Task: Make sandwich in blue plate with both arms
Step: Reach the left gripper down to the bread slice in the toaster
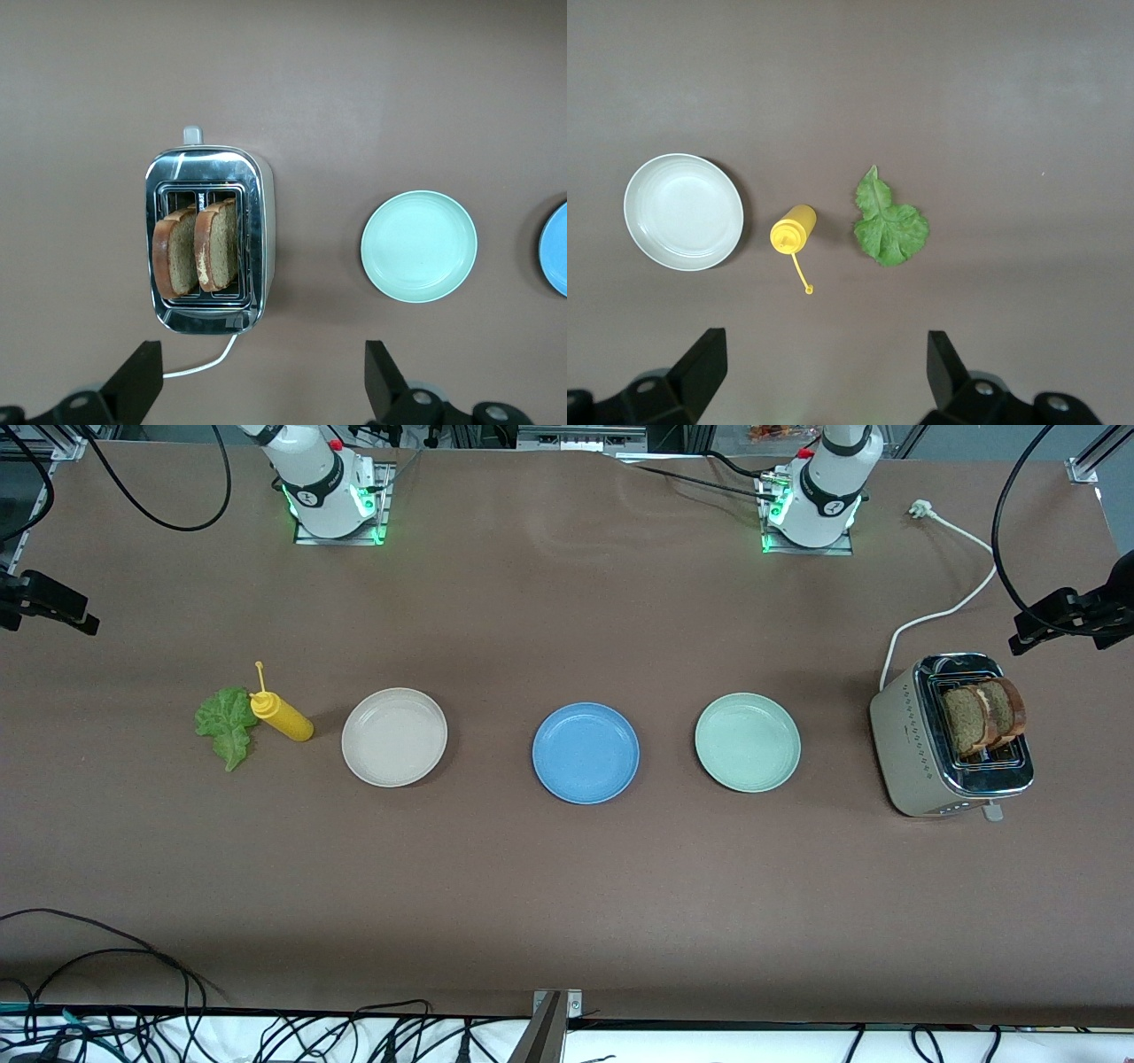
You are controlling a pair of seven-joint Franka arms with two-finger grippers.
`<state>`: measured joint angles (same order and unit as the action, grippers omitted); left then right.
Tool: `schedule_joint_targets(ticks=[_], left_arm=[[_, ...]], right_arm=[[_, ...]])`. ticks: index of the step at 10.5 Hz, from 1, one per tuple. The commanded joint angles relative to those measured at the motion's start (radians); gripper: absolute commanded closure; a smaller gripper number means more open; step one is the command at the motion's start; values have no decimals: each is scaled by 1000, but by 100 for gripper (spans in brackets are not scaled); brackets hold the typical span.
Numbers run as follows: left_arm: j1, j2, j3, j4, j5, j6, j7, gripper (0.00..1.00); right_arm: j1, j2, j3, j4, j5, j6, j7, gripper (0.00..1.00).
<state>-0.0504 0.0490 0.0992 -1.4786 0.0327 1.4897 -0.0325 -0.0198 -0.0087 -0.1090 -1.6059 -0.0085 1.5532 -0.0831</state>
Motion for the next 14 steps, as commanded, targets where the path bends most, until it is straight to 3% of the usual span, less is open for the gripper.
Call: schedule_joint_targets(ticks=[1,4,7,14], left_arm=[[3,-18,-3,-75,9,50,2,0],[3,-14,1,-181,52,171,5,0],[6,0,2,-233,53,204,0,0],[52,21,28,-501,50,466,33,0]], right_arm=[[1,4,2,21,-4,-21,3,0],[1,4,3,21,-4,-21,3,0],[0,4,0,21,-4,-21,0,0],[0,4,0,21,-4,-21,2,0]])
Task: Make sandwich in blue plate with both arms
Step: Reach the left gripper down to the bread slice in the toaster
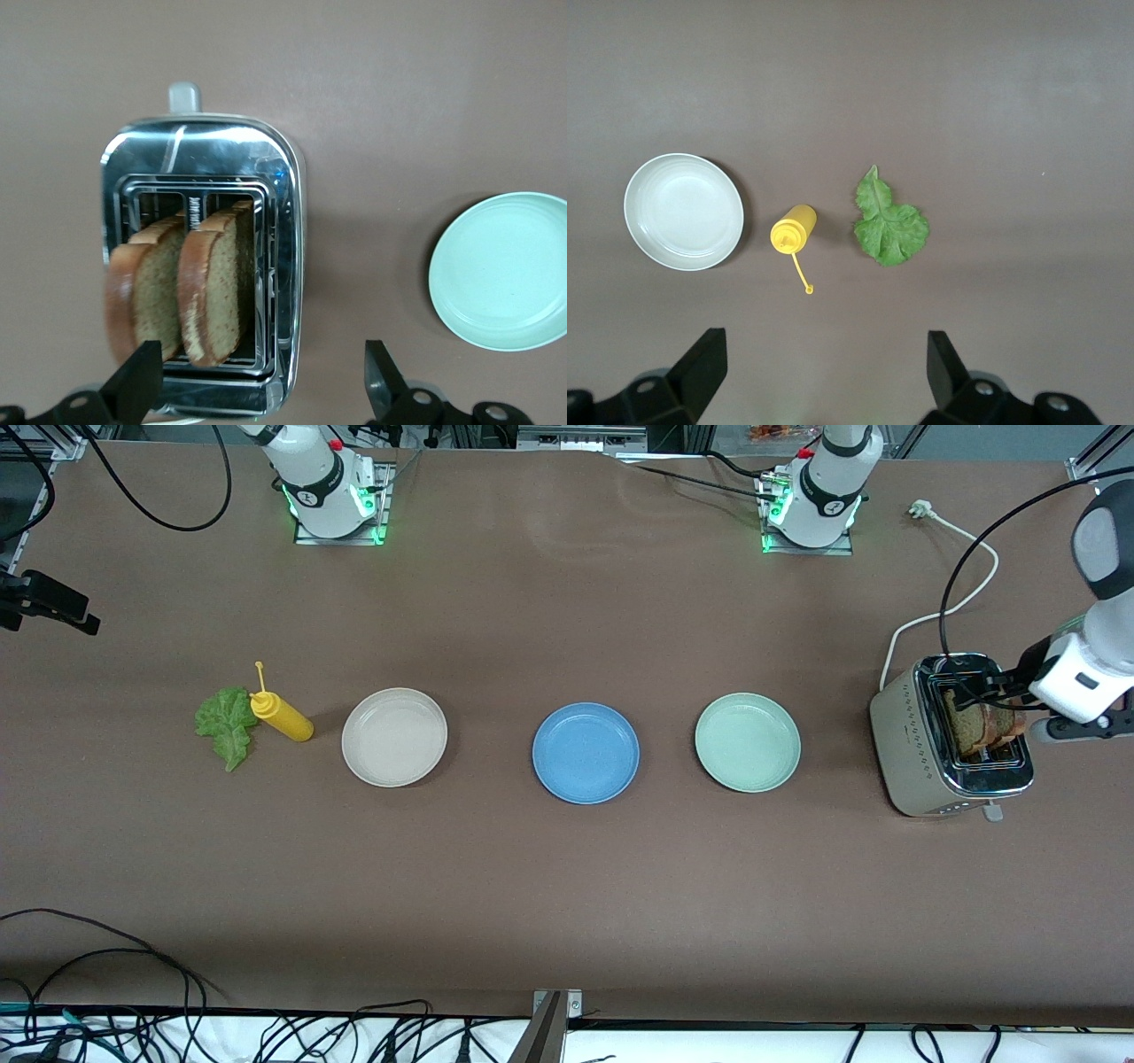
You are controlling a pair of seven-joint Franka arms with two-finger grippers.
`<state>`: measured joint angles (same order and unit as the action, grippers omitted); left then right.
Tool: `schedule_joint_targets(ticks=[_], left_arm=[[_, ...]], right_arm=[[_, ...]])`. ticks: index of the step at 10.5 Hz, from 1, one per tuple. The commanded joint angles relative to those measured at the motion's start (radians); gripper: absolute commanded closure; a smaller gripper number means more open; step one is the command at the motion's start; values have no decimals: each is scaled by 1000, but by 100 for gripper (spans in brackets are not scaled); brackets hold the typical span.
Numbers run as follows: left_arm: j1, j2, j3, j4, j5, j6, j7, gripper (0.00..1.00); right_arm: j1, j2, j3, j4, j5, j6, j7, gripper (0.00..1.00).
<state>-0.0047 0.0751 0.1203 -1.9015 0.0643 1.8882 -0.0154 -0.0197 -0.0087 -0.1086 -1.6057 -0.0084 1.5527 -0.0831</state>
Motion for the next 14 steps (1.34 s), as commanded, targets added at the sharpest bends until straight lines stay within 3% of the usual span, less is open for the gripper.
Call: schedule_joint_targets(ticks=[1,11,14], left_arm=[[12,3,7,-89,19,72,15,0],[63,69,7,-96,17,108,72,1],[63,69,7,-96,18,106,77,34]], right_arm=[[0,4,0,21,-4,-19,2,0],[1,4,1,21,-4,-19,3,0],[1,4,1,21,-4,-19,3,0]])
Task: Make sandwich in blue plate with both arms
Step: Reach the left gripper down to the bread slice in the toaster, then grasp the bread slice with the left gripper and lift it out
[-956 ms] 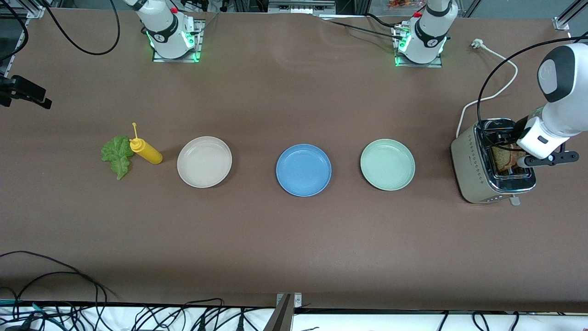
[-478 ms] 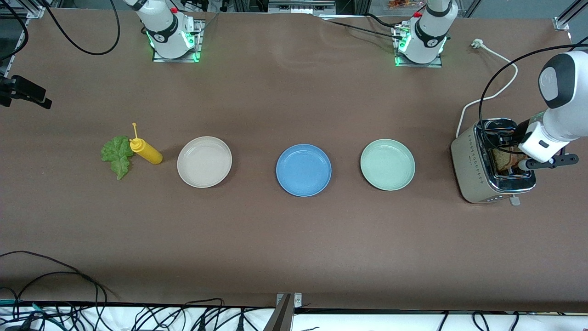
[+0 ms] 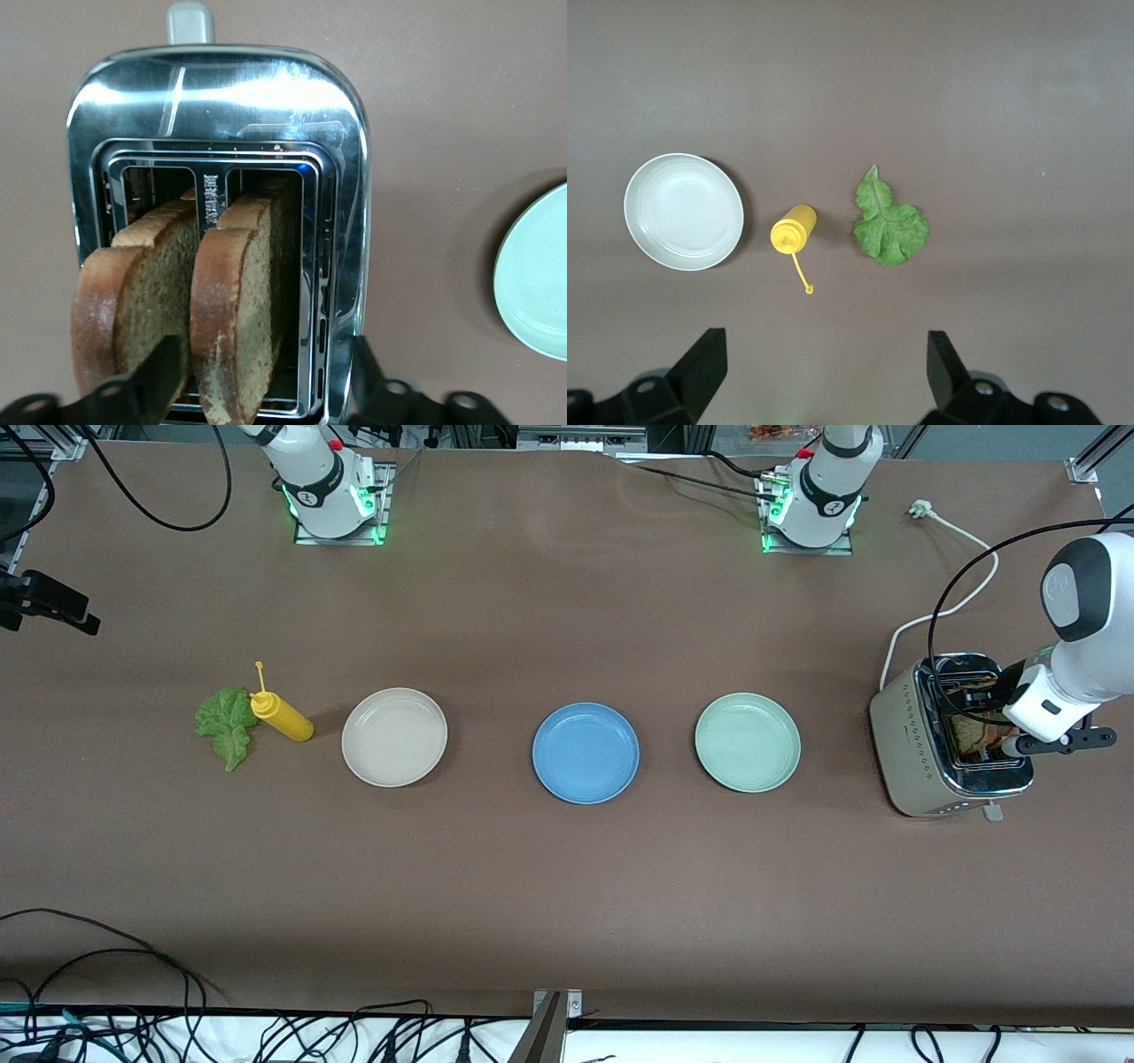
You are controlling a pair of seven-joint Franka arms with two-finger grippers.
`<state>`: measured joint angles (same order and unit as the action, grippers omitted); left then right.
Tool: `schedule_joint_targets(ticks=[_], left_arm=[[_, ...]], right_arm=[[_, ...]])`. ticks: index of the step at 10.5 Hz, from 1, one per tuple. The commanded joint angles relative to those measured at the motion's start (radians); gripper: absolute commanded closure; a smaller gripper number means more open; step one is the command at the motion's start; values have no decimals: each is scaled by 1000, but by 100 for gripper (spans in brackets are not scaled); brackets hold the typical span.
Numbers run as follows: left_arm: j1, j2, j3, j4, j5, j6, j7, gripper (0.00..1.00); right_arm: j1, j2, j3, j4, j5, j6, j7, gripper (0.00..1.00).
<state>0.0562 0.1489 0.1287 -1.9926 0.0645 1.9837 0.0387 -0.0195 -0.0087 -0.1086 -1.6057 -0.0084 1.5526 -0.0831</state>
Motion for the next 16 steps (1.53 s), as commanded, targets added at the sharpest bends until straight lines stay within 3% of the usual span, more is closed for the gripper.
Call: schedule_joint_targets(ticks=[1,2,3,8,14,16], left_arm=[[-1,-5,-1,-5,18,9,23,60],[-4,-5,-1,-3,20,6,21,83],[-9,-6,-1,1,20,-2,17,100],[-10,-38,31,70,21,-86,63,100],[-76,-113,20,343,5,-356,64,100],[-84,-118,-15,367,-33,-362,58,100]], right_arm=[[1,4,1,21,-4,-19,3,0],[1,4,1,21,-4,-20,3,0],[1,4,1,21,-4,-20,3,0],[1,4,1,23,-4,-20,3,0],[1,4,1,21,-4,-20,3,0],[1,4,1,21,-4,-20,2,0]])
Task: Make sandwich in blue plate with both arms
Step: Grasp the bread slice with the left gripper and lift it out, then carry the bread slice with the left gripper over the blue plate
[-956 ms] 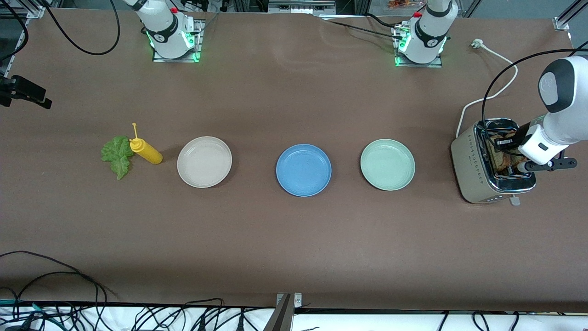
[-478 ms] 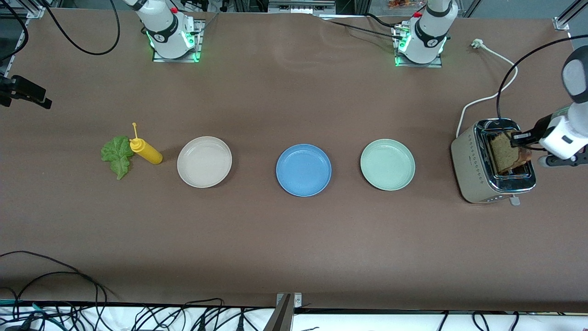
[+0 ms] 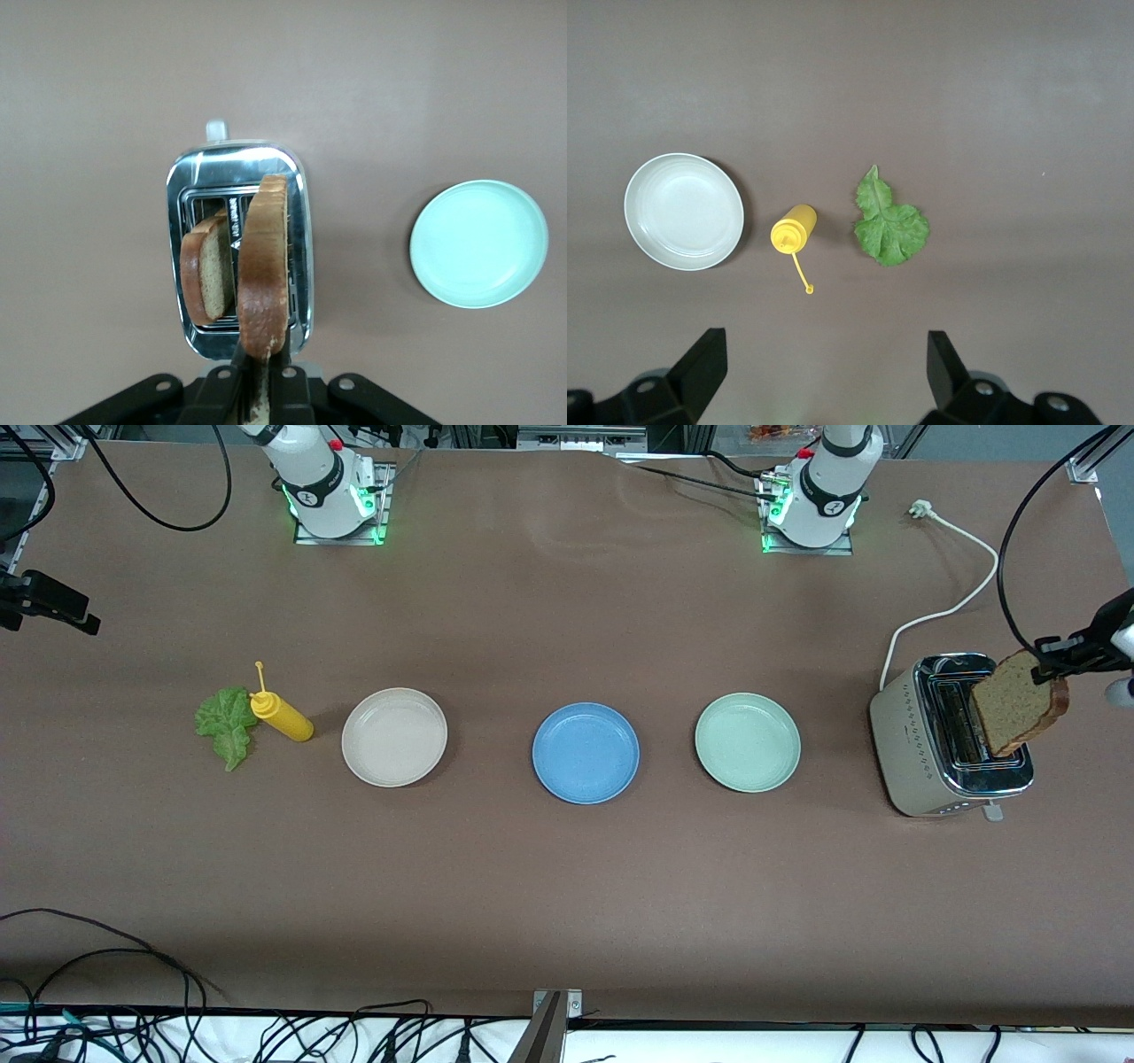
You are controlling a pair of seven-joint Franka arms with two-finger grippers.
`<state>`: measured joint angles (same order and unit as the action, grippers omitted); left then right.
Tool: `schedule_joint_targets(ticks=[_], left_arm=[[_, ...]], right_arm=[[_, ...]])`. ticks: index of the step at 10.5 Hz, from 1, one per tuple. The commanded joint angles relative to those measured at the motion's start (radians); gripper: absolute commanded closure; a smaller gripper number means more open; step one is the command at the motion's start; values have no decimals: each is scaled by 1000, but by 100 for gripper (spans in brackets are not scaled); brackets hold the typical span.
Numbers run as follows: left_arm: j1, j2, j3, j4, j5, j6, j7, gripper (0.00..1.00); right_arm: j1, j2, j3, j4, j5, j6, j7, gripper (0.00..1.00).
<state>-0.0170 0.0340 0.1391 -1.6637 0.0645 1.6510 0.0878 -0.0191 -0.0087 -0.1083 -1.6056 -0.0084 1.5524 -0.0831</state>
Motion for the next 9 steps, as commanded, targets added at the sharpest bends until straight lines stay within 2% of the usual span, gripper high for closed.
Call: schedule_joint_targets(ticks=[1,6,9], left_arm=[[-14,0,-32,33,-73,-25,3,100],[-47,55,-174,15,-196,55,-166,100],[-87,128,-193,13,-383,105,-177,100]], right_arm=[[1,4,1,23,-4,-18,3,0],[1,4,1,21,-4,-18,3,0],[1,4,1,21,-4,-18,3,0]])
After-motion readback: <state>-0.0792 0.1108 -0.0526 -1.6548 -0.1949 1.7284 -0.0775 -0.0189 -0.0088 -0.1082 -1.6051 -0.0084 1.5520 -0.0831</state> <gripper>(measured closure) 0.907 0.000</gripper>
